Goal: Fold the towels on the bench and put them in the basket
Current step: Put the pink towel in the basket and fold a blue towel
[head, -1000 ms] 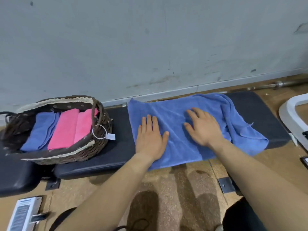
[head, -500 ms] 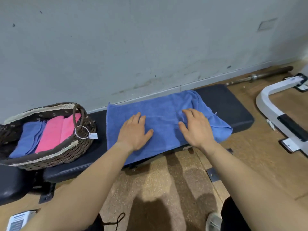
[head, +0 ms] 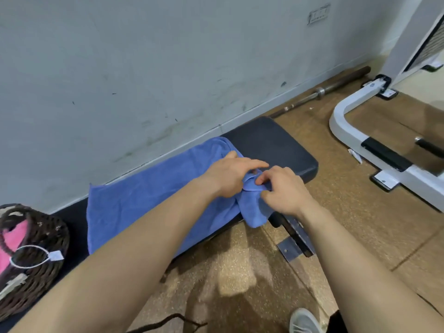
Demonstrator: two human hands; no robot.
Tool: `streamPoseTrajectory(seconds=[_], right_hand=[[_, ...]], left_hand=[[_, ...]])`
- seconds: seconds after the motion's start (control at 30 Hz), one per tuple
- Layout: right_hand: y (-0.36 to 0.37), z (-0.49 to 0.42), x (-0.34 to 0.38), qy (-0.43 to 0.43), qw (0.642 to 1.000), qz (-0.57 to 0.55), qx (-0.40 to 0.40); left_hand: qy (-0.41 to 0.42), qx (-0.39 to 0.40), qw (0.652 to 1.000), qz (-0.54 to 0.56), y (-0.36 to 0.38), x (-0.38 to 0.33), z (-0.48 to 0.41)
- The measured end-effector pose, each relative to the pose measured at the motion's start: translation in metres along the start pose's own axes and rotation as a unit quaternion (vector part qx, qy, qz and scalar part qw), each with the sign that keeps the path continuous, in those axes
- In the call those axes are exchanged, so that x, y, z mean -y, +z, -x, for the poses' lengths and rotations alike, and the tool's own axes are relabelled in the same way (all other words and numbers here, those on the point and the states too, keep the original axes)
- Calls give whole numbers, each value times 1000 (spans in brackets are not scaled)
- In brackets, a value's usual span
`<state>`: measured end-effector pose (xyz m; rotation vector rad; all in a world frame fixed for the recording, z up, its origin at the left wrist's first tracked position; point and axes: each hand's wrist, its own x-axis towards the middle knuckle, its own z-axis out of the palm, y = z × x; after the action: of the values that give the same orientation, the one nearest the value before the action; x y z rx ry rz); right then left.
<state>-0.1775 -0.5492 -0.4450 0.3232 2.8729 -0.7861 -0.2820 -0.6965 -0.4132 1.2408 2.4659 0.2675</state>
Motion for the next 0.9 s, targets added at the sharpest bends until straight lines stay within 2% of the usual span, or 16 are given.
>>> streamPoseTrajectory(seconds=[0.07, 0.13, 0.2, 0.27, 0.37, 0.43, 0.53, 0.63, 0.73, 0.9], right_hand=[[-5, -4, -3, -14, 1000, 8, 25], [-6, -8, -8, -17, 999, 5, 37], [-6, -13, -15, -17, 1000, -16, 20], [-9, -16, -22, 0, 997, -77, -28], [-16, -17, -32, 69, 972, -204, -95], [-22, -18, -40, 100, 960, -234, -113], [-29, -17, -53, 115, 959, -254, -60], [-32, -15, -55, 99, 969, -226, -8], [-33, -20, -59, 145, 961, -214, -100], [-44, -24, -81, 226, 906, -234, -269]], left_hand=[[9, -3, 999, -50, -7, 1, -11], [-19, -7, 998, -52, -18, 3, -21], [-43, -38, 998, 1, -30, 6, -31], [-51, -101, 991, 77, -39, 10, -41], [-90, -180, 967, 156, -49, 16, -60], [-127, -238, 945, 187, -57, 17, -77], [-156, -270, 902, 299, -66, 13, -103], [-155, -286, 889, 322, -70, 5, -127], [-164, -320, 883, 302, -70, 0, -148], [-174, -325, 889, 273, -58, 7, -179]])
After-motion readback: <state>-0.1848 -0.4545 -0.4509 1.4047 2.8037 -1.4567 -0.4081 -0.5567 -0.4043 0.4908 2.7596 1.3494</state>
